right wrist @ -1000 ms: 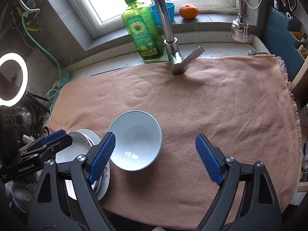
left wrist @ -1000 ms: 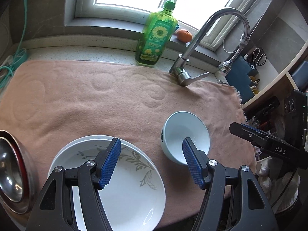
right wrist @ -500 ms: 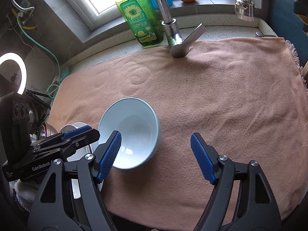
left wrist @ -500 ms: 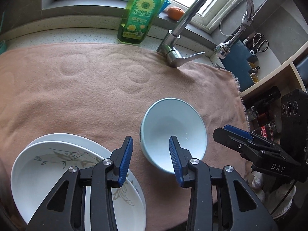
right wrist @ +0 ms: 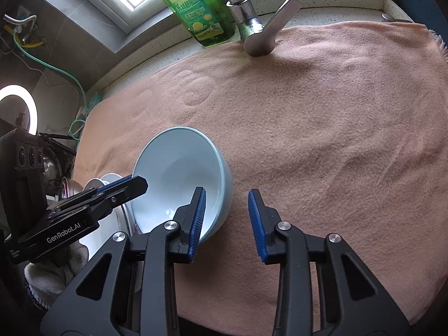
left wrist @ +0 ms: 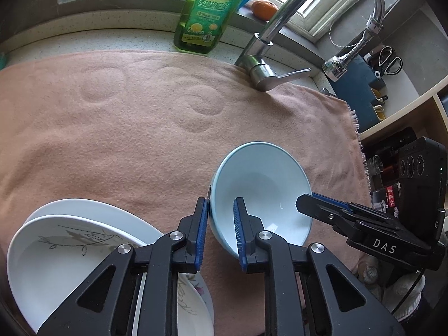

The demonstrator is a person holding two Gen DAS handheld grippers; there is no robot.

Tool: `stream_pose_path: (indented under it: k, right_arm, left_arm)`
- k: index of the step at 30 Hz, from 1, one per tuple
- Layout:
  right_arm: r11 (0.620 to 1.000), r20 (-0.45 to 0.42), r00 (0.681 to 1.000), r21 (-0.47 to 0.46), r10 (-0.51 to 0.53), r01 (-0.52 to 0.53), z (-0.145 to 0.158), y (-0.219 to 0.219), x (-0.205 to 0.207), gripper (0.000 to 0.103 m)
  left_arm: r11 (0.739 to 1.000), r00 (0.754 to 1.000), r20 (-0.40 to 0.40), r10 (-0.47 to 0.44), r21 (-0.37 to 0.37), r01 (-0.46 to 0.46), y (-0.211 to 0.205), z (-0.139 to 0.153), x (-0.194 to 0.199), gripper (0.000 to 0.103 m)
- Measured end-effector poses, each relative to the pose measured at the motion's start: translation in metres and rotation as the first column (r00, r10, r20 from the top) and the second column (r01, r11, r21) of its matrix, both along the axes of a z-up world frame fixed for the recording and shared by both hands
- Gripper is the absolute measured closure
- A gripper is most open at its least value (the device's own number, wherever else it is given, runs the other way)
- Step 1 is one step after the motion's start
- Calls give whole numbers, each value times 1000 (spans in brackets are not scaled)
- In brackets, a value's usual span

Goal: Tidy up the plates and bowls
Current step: 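Close the right tool on the white ceramic bowl rim, then lift the white bowl and carry it over the nested steel bowls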

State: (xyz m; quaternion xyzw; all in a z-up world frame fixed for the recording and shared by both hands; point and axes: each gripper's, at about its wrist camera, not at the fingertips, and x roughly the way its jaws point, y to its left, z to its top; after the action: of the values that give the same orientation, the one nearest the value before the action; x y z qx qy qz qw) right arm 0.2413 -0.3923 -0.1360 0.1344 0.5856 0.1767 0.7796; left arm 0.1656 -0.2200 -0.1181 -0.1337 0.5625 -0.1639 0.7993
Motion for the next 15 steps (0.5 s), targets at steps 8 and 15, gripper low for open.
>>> stream_pose_path:
  k: [8,15]
  right_arm:
    - [1000,-11,1000,-10,0,0,-3,6,2,91]
    - [999,6,1000,-23,-24,25,8,6,0,91]
  left_arm:
    - [1000,1000,-23,-7,-6,7,1,-7,2,93]
    - [1000,1000,-17,-22,-20,22,2,-1,1,93]
